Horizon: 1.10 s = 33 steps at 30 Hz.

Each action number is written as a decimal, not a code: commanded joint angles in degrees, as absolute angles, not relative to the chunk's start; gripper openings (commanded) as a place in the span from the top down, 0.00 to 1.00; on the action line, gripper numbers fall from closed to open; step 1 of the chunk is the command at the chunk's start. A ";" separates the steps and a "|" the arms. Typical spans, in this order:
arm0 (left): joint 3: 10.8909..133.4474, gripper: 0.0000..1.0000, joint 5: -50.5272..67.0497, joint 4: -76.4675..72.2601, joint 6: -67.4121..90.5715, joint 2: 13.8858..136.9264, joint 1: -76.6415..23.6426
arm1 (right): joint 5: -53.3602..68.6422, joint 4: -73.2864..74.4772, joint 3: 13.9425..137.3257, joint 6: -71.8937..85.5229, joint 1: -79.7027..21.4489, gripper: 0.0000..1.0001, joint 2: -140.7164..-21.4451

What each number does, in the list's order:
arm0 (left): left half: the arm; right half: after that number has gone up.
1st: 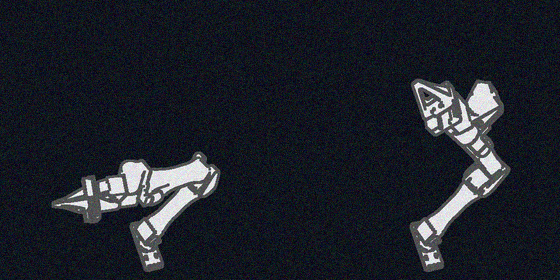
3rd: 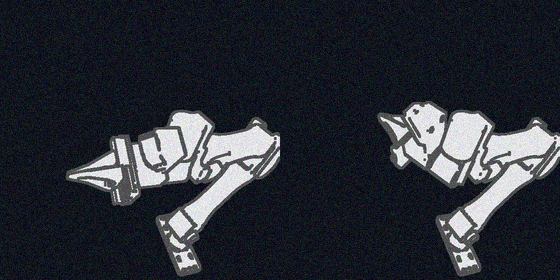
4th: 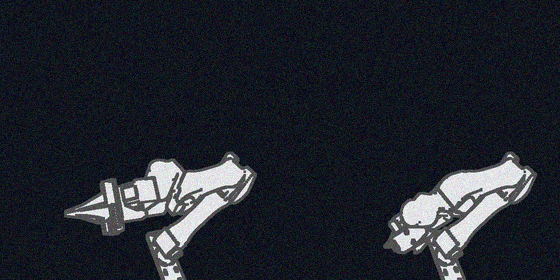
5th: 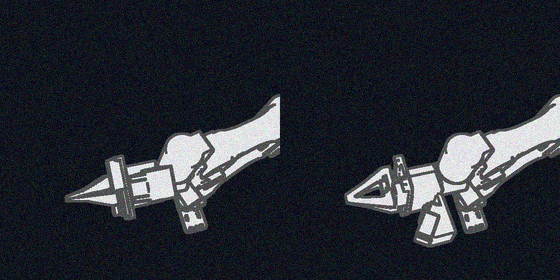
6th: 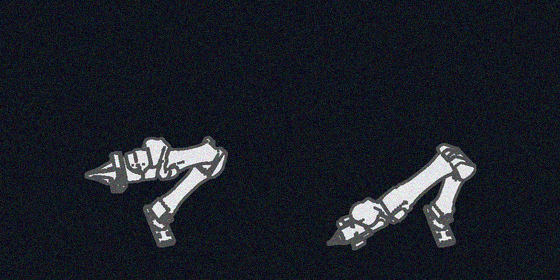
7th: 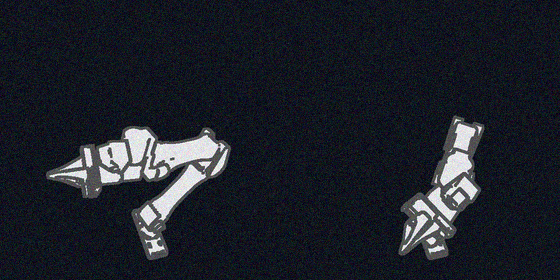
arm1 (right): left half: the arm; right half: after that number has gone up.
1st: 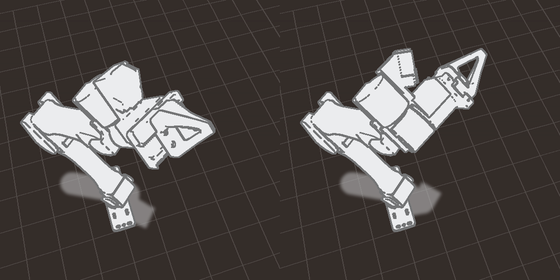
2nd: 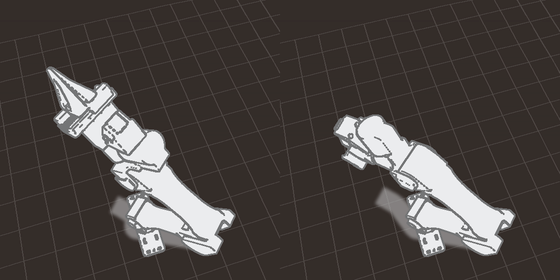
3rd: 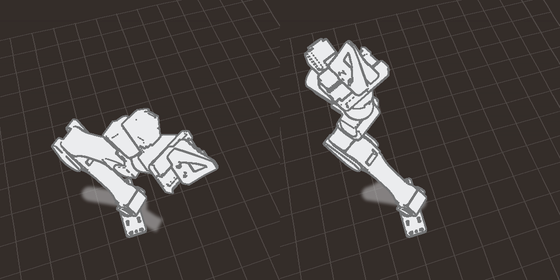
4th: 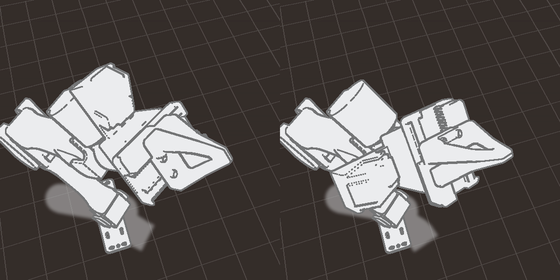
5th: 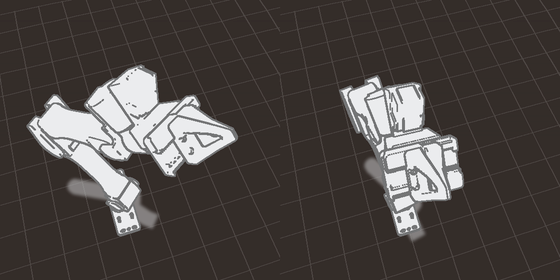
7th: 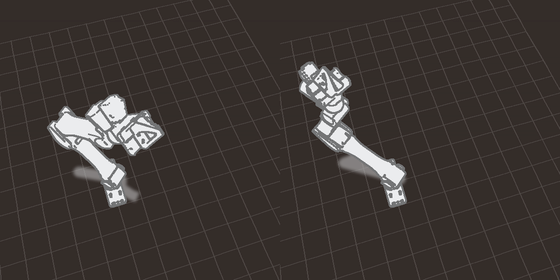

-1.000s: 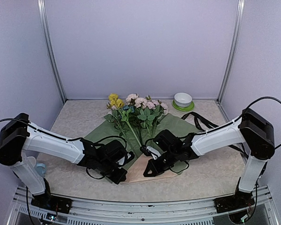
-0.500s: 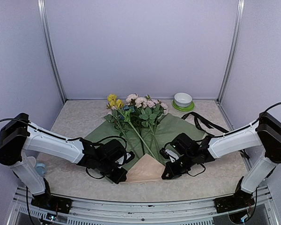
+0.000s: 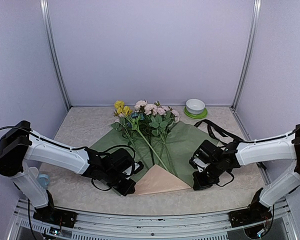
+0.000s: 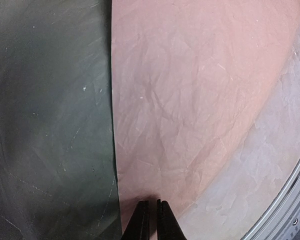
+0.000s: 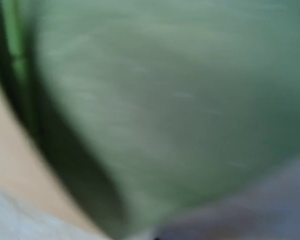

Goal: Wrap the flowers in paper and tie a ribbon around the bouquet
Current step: Press the fold line of the 1/4-folded wrapping paper.

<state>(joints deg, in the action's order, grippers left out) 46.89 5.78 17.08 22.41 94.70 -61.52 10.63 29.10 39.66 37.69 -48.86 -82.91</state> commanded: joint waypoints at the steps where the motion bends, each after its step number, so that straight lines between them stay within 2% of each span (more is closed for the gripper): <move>1: 43.64 0.91 6.22 21.90 21.57 97.43 -61.43 | 4.52 37.24 44.90 35.11 -45.23 0.90 -77.44; 3: 43.68 0.91 6.20 21.89 21.61 97.38 -61.44 | 5.73 33.04 45.89 33.85 -44.45 0.87 -76.62; 6: 43.67 0.91 6.24 21.79 21.66 97.43 -61.44 | 8.56 27.24 48.80 32.65 -44.38 0.88 -81.85; 11: 43.47 0.91 6.05 21.74 22.04 97.05 -61.36 | 6.44 27.26 57.28 30.27 -44.38 0.93 -95.27; 15: 43.16 0.91 6.24 21.51 22.15 96.76 -61.35 | 6.32 26.42 60.76 29.41 -45.41 0.94 -100.52; 28: 43.06 0.91 6.42 21.00 21.98 96.90 -61.35 | 19.12 15.21 64.12 31.71 -50.56 0.95 -107.80; 33: 43.07 0.91 6.42 21.14 22.00 96.81 -61.35 | 17.57 16.90 66.12 31.56 -50.80 0.95 -107.74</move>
